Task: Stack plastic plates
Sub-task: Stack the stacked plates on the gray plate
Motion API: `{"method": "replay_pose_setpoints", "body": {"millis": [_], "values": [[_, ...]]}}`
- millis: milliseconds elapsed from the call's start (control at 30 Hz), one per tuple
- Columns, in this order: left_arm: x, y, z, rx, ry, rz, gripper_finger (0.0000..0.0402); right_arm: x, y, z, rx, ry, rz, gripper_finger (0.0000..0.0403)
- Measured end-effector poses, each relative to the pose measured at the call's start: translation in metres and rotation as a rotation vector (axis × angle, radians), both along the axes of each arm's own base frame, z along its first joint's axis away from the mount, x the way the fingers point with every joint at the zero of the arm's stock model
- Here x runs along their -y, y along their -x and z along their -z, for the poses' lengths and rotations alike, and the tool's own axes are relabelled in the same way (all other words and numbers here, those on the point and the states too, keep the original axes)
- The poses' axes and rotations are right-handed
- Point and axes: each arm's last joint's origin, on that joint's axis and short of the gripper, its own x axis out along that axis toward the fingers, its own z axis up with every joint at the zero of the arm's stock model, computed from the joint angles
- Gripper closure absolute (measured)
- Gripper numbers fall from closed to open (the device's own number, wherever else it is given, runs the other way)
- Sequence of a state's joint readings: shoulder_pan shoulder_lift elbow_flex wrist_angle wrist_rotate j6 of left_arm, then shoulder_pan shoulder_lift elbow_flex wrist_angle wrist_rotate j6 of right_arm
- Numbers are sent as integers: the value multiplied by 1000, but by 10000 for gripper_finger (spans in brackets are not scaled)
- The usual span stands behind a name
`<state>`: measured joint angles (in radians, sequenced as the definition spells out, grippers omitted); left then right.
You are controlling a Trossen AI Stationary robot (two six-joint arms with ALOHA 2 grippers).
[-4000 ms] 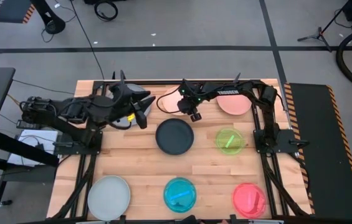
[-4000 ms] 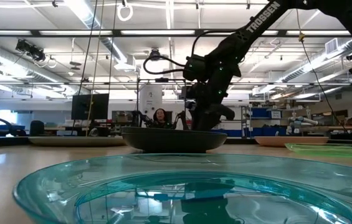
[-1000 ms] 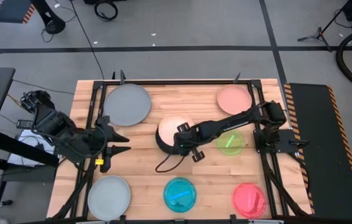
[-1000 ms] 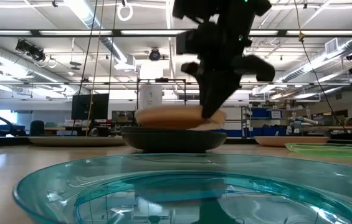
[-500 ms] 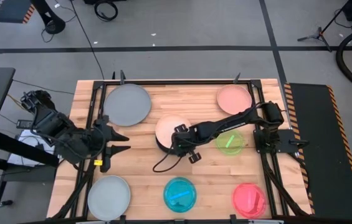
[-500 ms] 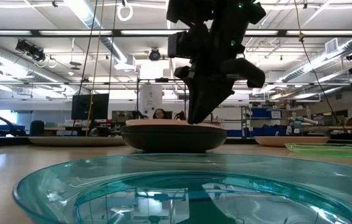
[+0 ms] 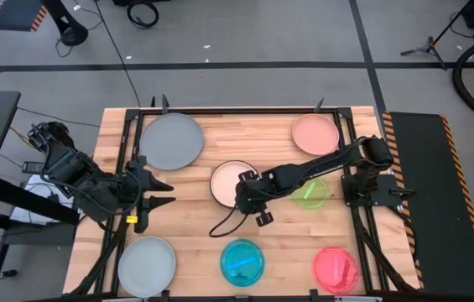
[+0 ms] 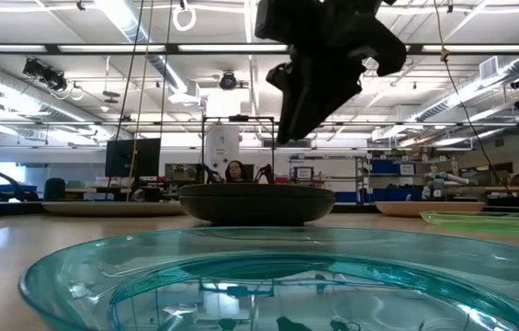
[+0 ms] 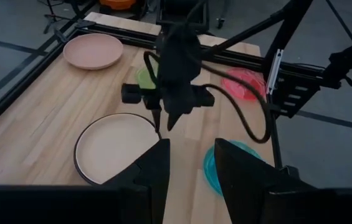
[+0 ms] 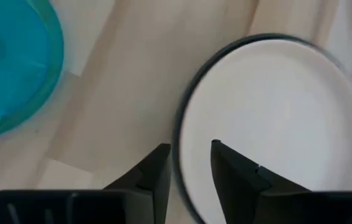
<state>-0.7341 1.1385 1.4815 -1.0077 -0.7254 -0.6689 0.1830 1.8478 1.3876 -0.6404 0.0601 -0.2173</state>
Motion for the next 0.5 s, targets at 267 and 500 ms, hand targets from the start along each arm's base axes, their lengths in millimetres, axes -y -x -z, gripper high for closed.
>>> {"method": "replay_pose_setpoints", "body": {"millis": [267,500], "values": [[4,-2,2,-7,5,14,269,-1,-7,45,-84,44,56,263],[10,-7,5,-21,-16,15,269,-2,-10,53,-91,61,59,263]]}}
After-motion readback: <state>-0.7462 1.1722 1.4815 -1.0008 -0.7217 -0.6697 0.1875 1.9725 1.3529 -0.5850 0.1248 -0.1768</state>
